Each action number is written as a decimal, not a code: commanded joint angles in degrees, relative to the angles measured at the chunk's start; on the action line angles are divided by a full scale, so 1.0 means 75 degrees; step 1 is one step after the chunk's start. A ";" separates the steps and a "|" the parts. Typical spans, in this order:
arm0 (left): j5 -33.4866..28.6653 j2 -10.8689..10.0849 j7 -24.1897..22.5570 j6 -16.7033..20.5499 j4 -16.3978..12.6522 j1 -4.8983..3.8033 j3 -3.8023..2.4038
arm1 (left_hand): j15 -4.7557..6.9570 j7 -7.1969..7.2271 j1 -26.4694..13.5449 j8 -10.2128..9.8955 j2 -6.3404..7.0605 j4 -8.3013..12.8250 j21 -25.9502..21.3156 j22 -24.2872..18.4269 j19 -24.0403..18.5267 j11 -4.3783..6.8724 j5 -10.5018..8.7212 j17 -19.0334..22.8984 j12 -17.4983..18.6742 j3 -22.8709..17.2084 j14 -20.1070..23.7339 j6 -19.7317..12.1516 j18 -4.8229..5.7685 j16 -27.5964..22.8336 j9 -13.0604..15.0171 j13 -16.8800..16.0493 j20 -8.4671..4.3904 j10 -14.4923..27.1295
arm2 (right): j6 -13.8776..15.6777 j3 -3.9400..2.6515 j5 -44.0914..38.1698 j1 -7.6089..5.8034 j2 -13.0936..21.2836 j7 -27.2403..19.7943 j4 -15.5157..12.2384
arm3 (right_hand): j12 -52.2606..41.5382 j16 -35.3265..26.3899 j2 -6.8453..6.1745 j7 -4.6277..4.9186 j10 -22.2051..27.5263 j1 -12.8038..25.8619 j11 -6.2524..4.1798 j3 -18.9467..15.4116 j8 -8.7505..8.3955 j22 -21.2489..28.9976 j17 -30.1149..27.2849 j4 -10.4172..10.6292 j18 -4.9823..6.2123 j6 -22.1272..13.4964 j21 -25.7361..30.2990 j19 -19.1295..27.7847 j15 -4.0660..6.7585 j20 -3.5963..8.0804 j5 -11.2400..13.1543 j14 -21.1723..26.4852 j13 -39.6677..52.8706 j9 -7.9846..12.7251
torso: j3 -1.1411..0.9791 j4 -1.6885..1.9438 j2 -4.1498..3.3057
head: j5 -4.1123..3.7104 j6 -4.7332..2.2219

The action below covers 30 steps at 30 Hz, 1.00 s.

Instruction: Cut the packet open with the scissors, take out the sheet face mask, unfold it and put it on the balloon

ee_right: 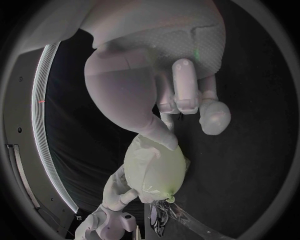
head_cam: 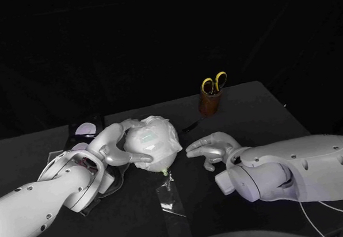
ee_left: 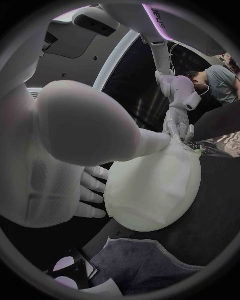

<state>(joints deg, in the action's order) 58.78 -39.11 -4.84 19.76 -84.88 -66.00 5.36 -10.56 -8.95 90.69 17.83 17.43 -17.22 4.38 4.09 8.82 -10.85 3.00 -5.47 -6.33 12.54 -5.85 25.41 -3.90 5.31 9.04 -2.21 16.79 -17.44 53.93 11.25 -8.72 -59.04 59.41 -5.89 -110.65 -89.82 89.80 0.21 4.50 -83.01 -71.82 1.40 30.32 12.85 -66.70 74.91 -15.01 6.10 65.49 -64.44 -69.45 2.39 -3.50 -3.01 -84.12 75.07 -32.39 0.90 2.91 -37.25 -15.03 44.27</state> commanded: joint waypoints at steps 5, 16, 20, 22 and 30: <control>-0.0004 0.0012 0.0153 -0.0298 -0.0008 0.0035 0.0034 | 0.0005 -0.0527 0.0059 0.0026 0.0007 -0.0015 -0.0042 -0.0009 0.0016 0.0006 0.0048 0.0001 0.0046 -0.0011 -0.0053 0.0032 -0.0042 -0.0049 0.0004 0.0006 -0.0041 -0.0040 | -0.0443 0.0007 -0.0319 0.0008 0.0098 0.0255 -0.0136 | -0.0023 0.0027 -0.0040 0.0049 -0.0932 0.0221 -0.0121 0.0071 -0.0014 0.0060 0.2012 0.0031 0.0151 -0.0022 0.0116 0.0070 0.0031 0.0028 0.0029 -0.0784 0.1991 -0.0046 | -0.0005 -0.0002 0.0001 | -0.0003 -0.0020; -0.0099 0.0012 0.0042 -0.0277 -0.0008 0.0035 0.0035 | 0.0005 -0.0526 0.0058 0.0016 0.0008 -0.0015 -0.0043 -0.0011 0.0015 0.0007 0.0047 0.0004 0.0062 -0.0003 -0.0053 0.0023 -0.0047 -0.0053 0.0001 0.0007 -0.0044 -0.0031 | -0.0614 0.0010 -0.0419 0.0009 0.0210 -0.0037 -0.0073 | -0.0023 0.0027 -0.0158 0.0172 -0.0932 0.0569 -0.0017 -0.0112 -0.0261 0.0357 0.2012 0.0312 0.0212 -0.0678 0.0508 0.0350 -0.0047 -0.0045 0.0020 -0.0784 0.1991 -0.0121 | -0.0003 0.0010 0.0005 | 0.0051 -0.0090; -0.0343 -0.0017 -0.0261 -0.0213 -0.0059 0.0036 0.0033 | -0.0006 -0.0525 0.0053 0.0026 0.0010 -0.0015 -0.0045 -0.0013 0.0011 0.0010 0.0047 -0.0008 0.0057 -0.0003 -0.0071 0.0042 -0.0050 -0.0043 0.0007 0.0003 -0.0042 -0.0069 | -0.0864 0.0009 -0.0535 0.0007 0.0231 -0.0448 0.0010 | 0.0131 -0.0004 -0.0323 0.0428 -0.0875 0.0713 0.0214 -0.0353 -0.0579 0.0916 0.1924 0.0470 0.0330 -0.1226 0.1214 0.0913 -0.0251 -0.0192 0.0018 -0.0754 0.1909 -0.0039 | 0.0001 0.0008 -0.0001 | 0.0089 -0.0144; -0.0492 -0.0047 -0.0456 -0.0185 -0.0112 0.0036 0.0031 | -0.0011 -0.0526 0.0050 0.0032 0.0011 -0.0015 -0.0044 -0.0011 0.0015 0.0009 0.0047 -0.0010 0.0056 -0.0003 -0.0075 0.0053 -0.0050 -0.0041 0.0010 0.0001 -0.0040 -0.0082 | -0.0990 0.0008 -0.0583 -0.0003 0.0241 -0.0646 0.0058 | 0.1013 -0.0280 -0.0465 0.0559 -0.0491 0.0754 0.0330 -0.0563 -0.0716 0.1594 0.1222 0.0568 0.0478 -0.1469 0.2099 0.1643 -0.0348 -0.0331 0.0003 -0.0467 0.1441 -0.0021 | 0.0003 0.0008 -0.0001 | 0.0106 -0.0168; -0.1414 -0.0335 -0.1322 0.0003 -0.0505 -0.0014 -0.0145 | -0.0101 -0.0537 0.0046 0.0034 0.0008 -0.0013 -0.0066 -0.0032 -0.0028 -0.0013 0.0051 0.0005 0.0059 -0.0073 -0.0071 0.0079 -0.0059 -0.0059 0.0015 -0.0009 -0.0029 -0.0173 | -0.1544 0.0006 -0.0456 -0.0187 0.0197 -0.1570 0.0465 | 0.6961 -0.3025 -0.0538 0.0624 0.2711 0.0685 0.0401 -0.0691 -0.0806 0.2394 -0.3126 0.0875 0.0518 -0.1468 0.3480 0.2879 -0.0505 -0.0583 -0.0020 0.2487 -0.2127 0.0022 | 0.0003 0.0020 0.0017 | 0.0186 -0.0307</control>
<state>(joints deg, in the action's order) 53.24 -41.49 -10.19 19.89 -88.09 -66.01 4.32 -11.07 -9.00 90.69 17.70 17.43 -17.40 4.16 3.89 8.82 -10.85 3.00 -5.47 -5.98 12.36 -6.37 25.74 -3.90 5.08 9.11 -2.21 16.79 -18.47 46.55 11.33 -11.75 -60.25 61.00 -12.02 -107.60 -40.11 67.87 -3.43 8.74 -64.33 -66.76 4.57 25.17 7.00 -48.73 52.71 -8.56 9.76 54.16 -38.45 -48.15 -1.46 -7.88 -3.11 -66.47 60.23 -32.27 0.91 3.01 -37.20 -13.82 42.33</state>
